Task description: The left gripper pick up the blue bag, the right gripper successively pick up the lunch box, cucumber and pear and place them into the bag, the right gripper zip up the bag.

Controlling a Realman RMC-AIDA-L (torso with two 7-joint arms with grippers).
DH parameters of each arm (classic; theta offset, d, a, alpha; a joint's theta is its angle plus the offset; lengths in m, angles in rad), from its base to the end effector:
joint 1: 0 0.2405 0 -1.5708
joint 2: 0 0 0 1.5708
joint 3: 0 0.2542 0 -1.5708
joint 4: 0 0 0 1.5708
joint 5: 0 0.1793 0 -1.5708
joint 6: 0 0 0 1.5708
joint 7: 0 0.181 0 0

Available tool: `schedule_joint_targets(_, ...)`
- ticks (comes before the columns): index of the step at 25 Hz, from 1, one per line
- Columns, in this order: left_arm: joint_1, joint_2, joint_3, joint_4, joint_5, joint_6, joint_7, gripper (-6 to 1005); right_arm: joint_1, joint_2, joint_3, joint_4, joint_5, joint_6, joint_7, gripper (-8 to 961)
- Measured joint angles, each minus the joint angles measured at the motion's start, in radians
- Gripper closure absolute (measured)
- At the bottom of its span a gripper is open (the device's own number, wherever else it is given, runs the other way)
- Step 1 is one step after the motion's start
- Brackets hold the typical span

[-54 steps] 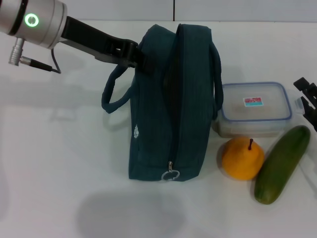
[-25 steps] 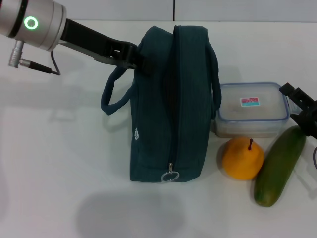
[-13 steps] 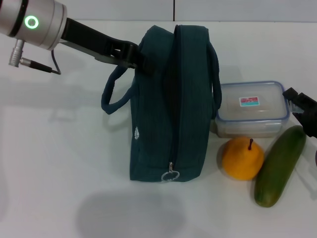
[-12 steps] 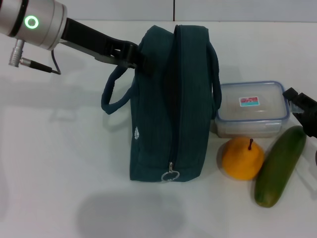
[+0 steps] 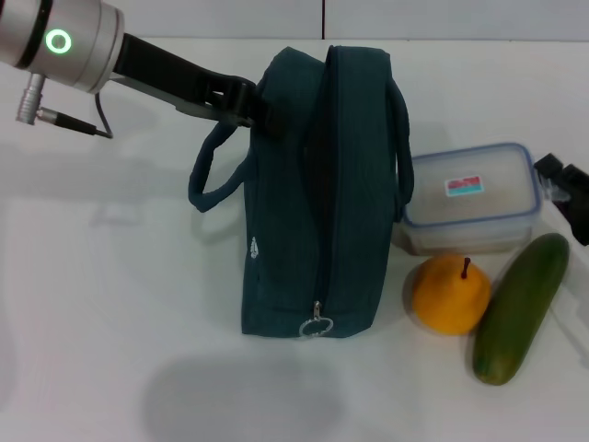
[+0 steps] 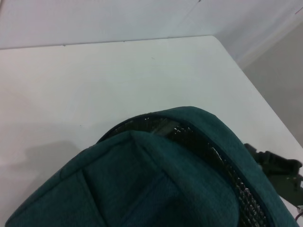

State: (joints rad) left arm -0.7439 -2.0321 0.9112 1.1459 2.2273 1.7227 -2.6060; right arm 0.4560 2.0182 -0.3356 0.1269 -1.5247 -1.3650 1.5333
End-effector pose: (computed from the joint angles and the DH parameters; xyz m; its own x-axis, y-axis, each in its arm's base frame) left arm -0.1476 0.3541 0.0061 0.5472 0.8172 0.1809 0.8334 -0.5519 -0.0277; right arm 0.2798 0.3163 -0.0317 -0.3144 -0.4789 -0.8197 -0.8789 -0.1795 0.4420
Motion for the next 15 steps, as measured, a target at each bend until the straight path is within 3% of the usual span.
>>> schedule_joint_targets(6, -0.001, 0.001, 0.0, 0.0, 0.0, 0.0, 0.003, 942, -0.012, -0.001, 0.009, -0.025, 0.007, -0.058, 0.012, 780)
schedule_joint_targets(15, -0.005, 0.001, -0.001, 0.0, 0.0, -0.003, 0.003, 942, -0.014, -0.001, 0.004, -0.037, 0.008, -0.048, 0.027, 912)
